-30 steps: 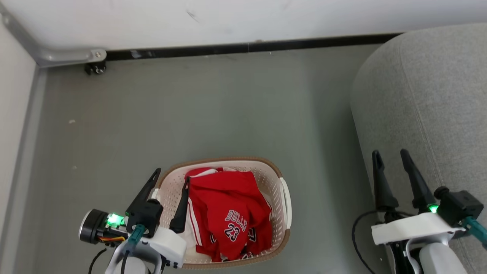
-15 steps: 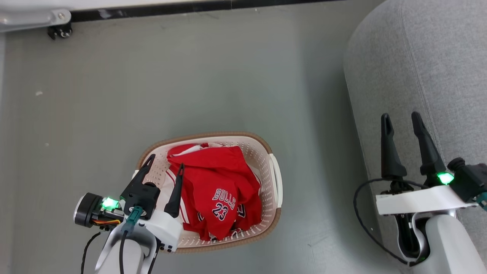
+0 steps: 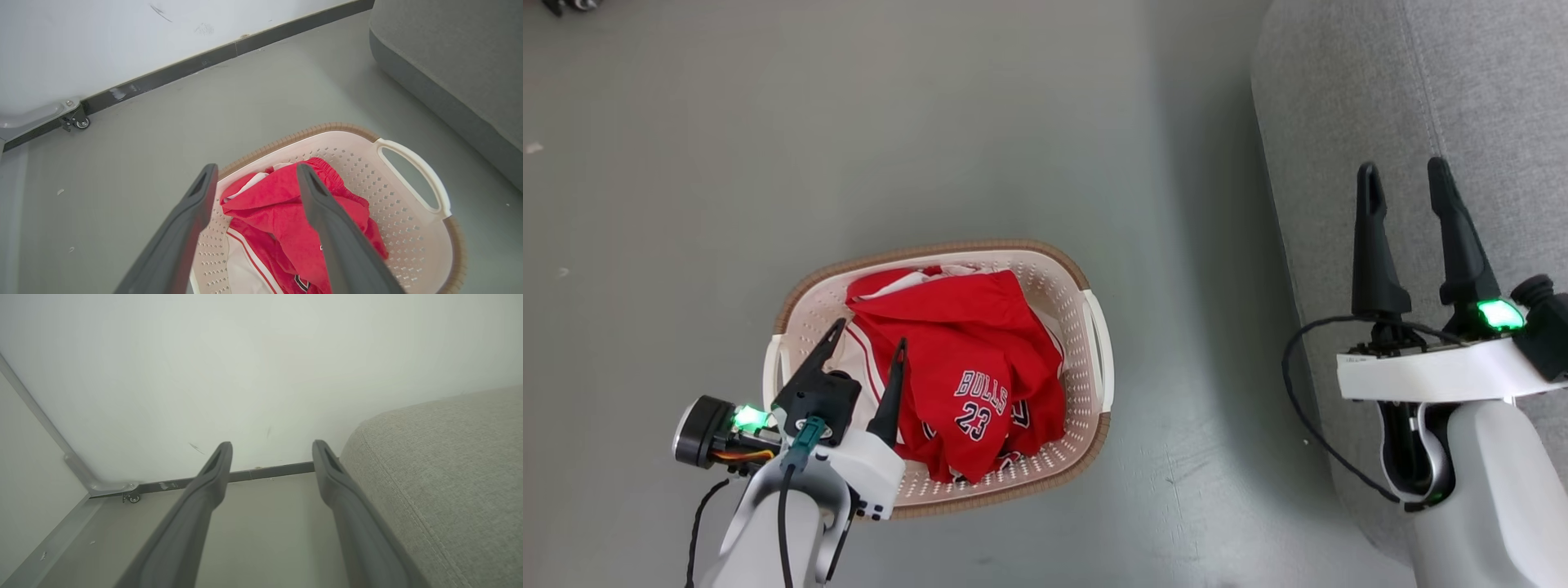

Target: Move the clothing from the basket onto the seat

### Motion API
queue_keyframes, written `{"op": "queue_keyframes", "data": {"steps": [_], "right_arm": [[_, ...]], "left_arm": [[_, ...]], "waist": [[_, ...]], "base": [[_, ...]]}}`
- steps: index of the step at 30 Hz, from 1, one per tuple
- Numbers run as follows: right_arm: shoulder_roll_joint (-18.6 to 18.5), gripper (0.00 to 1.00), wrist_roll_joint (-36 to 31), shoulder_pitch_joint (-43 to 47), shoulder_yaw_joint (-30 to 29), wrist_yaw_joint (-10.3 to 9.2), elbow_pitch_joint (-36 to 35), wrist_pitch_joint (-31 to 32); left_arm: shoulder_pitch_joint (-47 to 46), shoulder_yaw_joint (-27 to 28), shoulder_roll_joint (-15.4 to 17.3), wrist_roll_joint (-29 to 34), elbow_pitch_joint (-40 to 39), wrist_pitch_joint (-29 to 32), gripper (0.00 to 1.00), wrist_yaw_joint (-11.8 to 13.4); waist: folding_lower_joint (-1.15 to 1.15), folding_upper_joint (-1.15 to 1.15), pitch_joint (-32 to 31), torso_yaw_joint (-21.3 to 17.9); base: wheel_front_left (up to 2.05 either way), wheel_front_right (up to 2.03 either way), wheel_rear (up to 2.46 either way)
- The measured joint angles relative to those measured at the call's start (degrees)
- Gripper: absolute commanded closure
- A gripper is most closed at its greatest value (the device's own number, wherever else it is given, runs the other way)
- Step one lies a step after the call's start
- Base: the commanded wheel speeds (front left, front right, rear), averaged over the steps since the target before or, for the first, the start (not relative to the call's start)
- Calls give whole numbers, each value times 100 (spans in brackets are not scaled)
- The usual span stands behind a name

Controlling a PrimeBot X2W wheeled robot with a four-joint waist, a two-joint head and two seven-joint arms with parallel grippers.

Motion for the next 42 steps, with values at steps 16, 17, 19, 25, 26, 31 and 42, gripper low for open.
{"op": "queue_keyframes", "data": {"steps": [16, 17, 19, 25, 26, 31, 42], "right_arm": [[-19, 0, 0, -703, 101, 0, -136, -1], [-20, 0, 0, -755, 111, 0, -148, -1], [-26, 0, 0, -859, 123, 0, -153, -1], [-29, 0, 0, -1046, 183, 0, -145, -1], [-29, 0, 0, -1067, 186, 0, -145, -1], [-31, 0, 5, -1187, 213, 0, -113, -1], [-34, 0, 8, -1432, 283, 0, -77, -1]], "left_arm": [[-469, -69, -38, -1, 628, 0, 0, -54], [-513, -67, -34, -1, 660, 0, 0, -57], [-599, -65, -33, -2, 713, 0, 0, -58], [-743, -65, -69, -22, 937, 0, 0, -111], [-744, -70, -74, -22, 980, 0, 0, -116], [-823, -97, -77, -21, 1217, 0, 0, -221], [-1133, -138, -24, -1, 1831, 137, 0, -259]], "waist": [[0, 0, 592, -175], [0, 0, 625, -186], [0, 0, 689, -205], [0, 0, 866, -256], [0, 0, 892, -264], [0, 0, 1012, -301], [0, 0, 1241, -415]], "base": [[0, 0, 0], [0, 0, 0], [0, 0, 0], [0, 0, 0], [0, 0, 0], [0, 0, 0], [0, 0, 0]]}}
